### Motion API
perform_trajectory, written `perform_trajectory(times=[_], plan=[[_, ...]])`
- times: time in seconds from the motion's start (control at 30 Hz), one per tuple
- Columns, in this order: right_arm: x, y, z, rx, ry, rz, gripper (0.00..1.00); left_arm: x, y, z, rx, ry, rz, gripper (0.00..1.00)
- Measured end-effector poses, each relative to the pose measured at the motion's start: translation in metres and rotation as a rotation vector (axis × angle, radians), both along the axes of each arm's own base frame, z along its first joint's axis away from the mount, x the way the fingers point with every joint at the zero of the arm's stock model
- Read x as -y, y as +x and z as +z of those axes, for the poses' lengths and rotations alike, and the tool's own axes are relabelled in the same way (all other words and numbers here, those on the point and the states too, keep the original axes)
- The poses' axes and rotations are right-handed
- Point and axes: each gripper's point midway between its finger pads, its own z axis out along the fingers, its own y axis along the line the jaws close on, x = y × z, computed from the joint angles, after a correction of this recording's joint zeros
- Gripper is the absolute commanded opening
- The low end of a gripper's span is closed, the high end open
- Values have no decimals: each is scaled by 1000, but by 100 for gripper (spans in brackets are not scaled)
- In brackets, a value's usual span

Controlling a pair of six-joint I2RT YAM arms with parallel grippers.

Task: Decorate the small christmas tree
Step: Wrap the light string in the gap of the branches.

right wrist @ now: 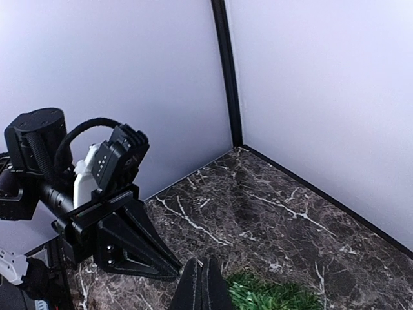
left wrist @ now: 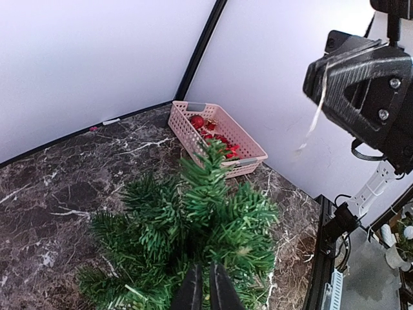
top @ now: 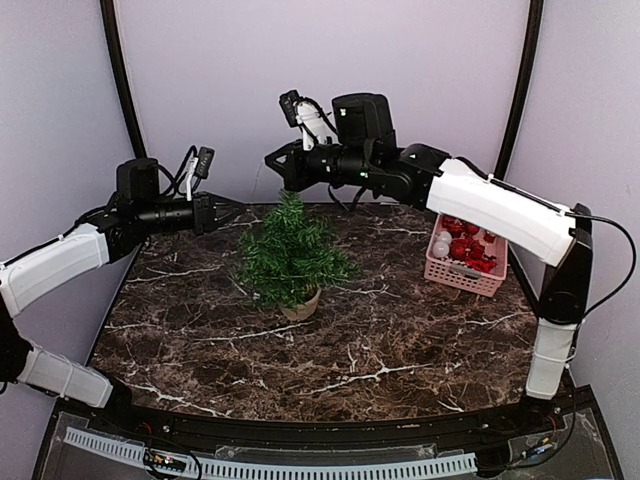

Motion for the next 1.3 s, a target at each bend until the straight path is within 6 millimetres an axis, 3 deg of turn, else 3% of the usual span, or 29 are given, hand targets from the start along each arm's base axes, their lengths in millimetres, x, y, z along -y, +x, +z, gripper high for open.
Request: perform_trajectory(times=[0.2,0.37,0.5,0.63,0.93,1.3], plan=[[5,28,1,-12,-4,-110,0,-2,11,-11,-25,18,47,30],[8,51,-19,-51,-32,-171,0,-9,18,-11,-13,36,105,51],[11,63,-34,-88,-47,-205,0,-15,18,-3,15,42,144,58],[16,78,-40,-112,-44,-238,0,-18,13,8,45,33,147,60],[31,104,-58,-157,-56,-303,0,-12,11,3,35,35,116,62],[43,117,-84,-217,-77,-348,0,20,1,-17,22,108,56,72]])
